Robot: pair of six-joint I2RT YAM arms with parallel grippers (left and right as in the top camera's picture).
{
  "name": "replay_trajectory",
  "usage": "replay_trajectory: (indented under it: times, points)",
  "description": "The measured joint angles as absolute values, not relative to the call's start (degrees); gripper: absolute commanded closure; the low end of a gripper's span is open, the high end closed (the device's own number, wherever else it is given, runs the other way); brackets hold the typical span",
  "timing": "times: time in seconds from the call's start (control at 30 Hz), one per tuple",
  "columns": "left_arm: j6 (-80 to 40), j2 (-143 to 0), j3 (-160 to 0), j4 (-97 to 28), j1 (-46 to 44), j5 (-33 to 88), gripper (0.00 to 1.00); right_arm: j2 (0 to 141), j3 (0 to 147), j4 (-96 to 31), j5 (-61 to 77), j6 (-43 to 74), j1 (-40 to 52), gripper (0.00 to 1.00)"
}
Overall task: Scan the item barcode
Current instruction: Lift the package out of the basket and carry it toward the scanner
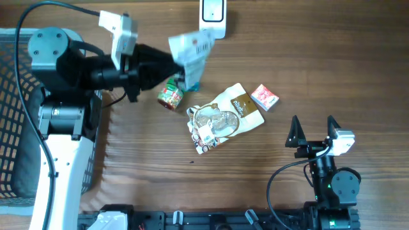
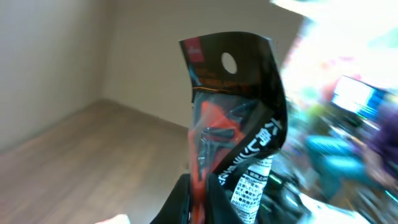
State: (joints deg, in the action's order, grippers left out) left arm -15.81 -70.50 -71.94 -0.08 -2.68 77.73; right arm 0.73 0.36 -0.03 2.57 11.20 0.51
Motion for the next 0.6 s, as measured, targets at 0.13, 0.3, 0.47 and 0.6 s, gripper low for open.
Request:
replay_trajectory:
  times: [0.13, 0.3, 0.47, 0.6]
  points:
    - [-16.53, -70.52, -71.94, -0.14, -3.77, 63.79, 0.96, 0.73, 0.36, -0.03, 2.57, 11.2, 0.51, 0.0]
    - [-16.88, -71.96, -71.94, 0.95, -7.35, 48.69, 0.96, 0.73, 0.36, -0.03, 2.57, 11.2, 0.51, 0.0]
    - [-16.88, -77.58, -71.94, 4.73, -11.73, 36.88, 0.96, 0.73, 0.36, -0.03, 2.57, 11.2, 0.51, 0.0]
    - [-16.91, -83.24, -72.18, 6.5, -14.81, 29.47, 0.96, 0.73, 0.36, -0.03, 2.57, 11.2, 0.51, 0.0]
